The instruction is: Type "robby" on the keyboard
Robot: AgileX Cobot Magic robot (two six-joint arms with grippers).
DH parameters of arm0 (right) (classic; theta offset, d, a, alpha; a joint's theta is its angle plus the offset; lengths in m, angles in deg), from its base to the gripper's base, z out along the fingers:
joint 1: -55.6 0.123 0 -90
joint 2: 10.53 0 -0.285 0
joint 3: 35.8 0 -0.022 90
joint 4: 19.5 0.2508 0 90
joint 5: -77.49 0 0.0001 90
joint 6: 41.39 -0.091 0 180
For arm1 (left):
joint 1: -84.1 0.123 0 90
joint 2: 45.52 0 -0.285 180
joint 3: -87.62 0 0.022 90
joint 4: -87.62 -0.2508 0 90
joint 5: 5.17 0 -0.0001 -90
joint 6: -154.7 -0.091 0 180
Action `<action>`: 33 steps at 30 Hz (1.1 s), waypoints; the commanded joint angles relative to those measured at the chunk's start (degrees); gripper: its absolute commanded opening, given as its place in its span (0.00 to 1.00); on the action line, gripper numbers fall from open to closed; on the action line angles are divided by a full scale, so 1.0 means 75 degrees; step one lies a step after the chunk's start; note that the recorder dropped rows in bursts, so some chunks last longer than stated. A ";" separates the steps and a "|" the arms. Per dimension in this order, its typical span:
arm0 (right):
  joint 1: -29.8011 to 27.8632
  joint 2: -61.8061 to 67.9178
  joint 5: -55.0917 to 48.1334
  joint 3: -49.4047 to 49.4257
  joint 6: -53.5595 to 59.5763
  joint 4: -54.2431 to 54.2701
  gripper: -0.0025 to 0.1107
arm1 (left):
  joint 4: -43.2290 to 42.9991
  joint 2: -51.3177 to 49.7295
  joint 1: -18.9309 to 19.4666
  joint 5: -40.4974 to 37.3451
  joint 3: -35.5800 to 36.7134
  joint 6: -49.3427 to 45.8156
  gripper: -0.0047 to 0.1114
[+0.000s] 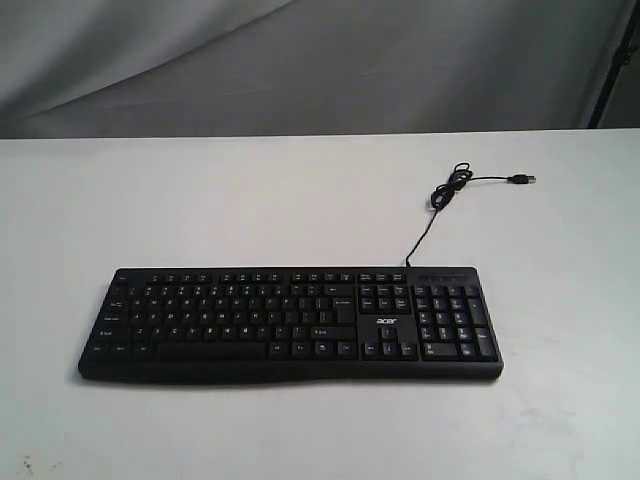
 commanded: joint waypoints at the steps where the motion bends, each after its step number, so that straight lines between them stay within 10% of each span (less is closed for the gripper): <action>1: -0.1355 -0.1023 -0.0936 0.0457 -0.0139 -0.0088 0.02 | -0.0036 0.0026 -0.0043 0.0045 0.0033 0.0021 0.04; 33: -0.2375 -0.6908 0.1142 0.7397 -0.3510 -0.3348 0.02 | -0.0036 0.0026 -0.0043 0.0045 0.0033 0.0021 0.04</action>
